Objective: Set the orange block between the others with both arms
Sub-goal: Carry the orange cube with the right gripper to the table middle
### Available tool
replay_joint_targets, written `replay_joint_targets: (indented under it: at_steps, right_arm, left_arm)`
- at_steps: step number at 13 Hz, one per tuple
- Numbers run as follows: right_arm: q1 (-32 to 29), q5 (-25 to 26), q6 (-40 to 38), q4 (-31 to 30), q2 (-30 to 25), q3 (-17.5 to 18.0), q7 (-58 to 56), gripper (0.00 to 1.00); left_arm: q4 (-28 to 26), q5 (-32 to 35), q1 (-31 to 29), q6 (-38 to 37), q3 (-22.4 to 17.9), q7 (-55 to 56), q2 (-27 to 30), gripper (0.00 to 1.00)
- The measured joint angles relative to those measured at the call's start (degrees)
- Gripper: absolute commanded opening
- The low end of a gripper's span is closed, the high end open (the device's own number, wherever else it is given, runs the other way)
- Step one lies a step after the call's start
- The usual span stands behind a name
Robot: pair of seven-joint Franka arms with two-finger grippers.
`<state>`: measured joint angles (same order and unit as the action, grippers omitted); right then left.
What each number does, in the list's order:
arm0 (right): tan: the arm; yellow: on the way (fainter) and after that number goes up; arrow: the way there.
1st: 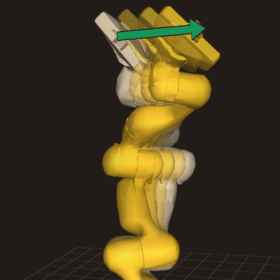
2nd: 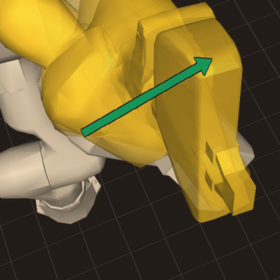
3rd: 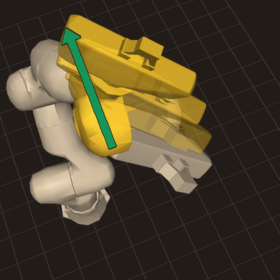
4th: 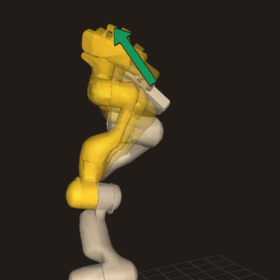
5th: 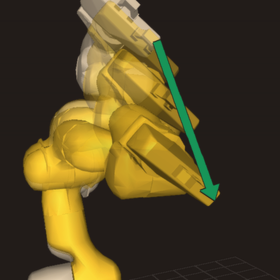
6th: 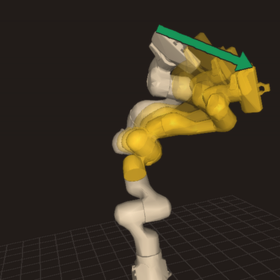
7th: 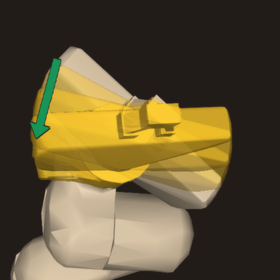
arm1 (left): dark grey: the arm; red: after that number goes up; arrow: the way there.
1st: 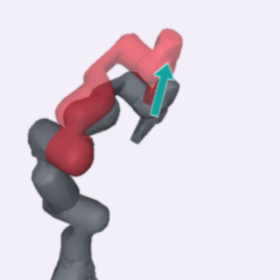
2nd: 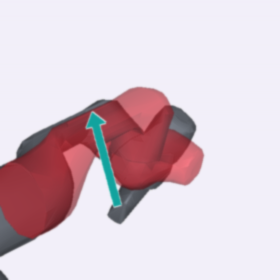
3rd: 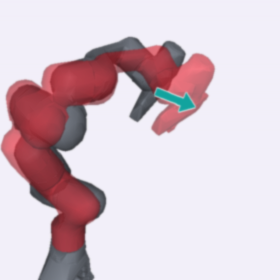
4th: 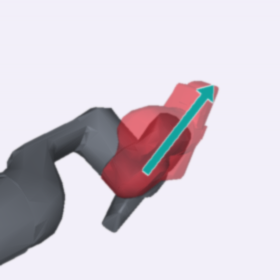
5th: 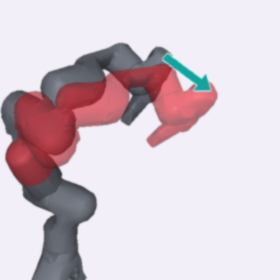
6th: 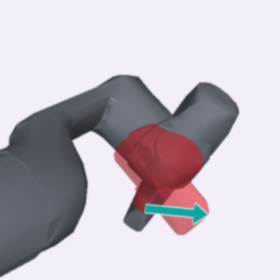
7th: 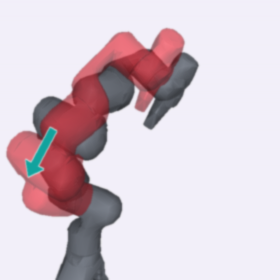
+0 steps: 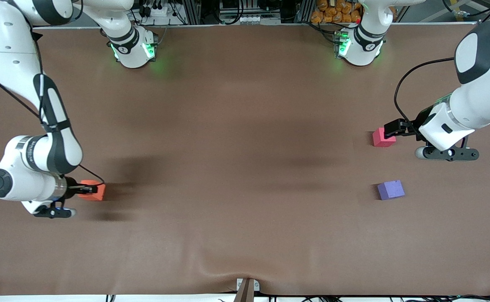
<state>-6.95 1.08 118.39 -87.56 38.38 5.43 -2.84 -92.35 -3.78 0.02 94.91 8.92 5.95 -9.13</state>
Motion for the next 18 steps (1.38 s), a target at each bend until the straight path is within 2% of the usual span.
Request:
replay_joint_targets:
  at_steps: [5,8,12,15,18]
  right_arm:
    - [1.5,0.0,-3.3,3.8,-0.8,11.4,1.1,0.01]
    - [6.9,0.0,-4.4,3.9,-0.8,14.4,7.3,0.01]
    - [20.3,0.3,-3.5,3.9,-0.1,13.7,20.7,0.01]
    - [25.3,0.3,-1.5,3.9,1.6,12.2,25.1,0.01]
    - [32.2,0.3,4.1,4.7,5.2,7.3,29.1,0.01]
  left_arm:
    - [0.0,0.0,0.0,0.0,0.0,0.0,0.0,1.0]
    - [0.0,0.0,0.0,0.0,0.0,0.0,0.0,1.0]
    - [0.0,0.0,0.0,0.0,0.0,0.0,0.0,1.0]
    - [0.0,0.0,-0.1,0.0,0.0,0.0,0.0,1.0]
    - [0.0,0.0,-0.2,0.0,-0.1,0.0,0.0,1.0]
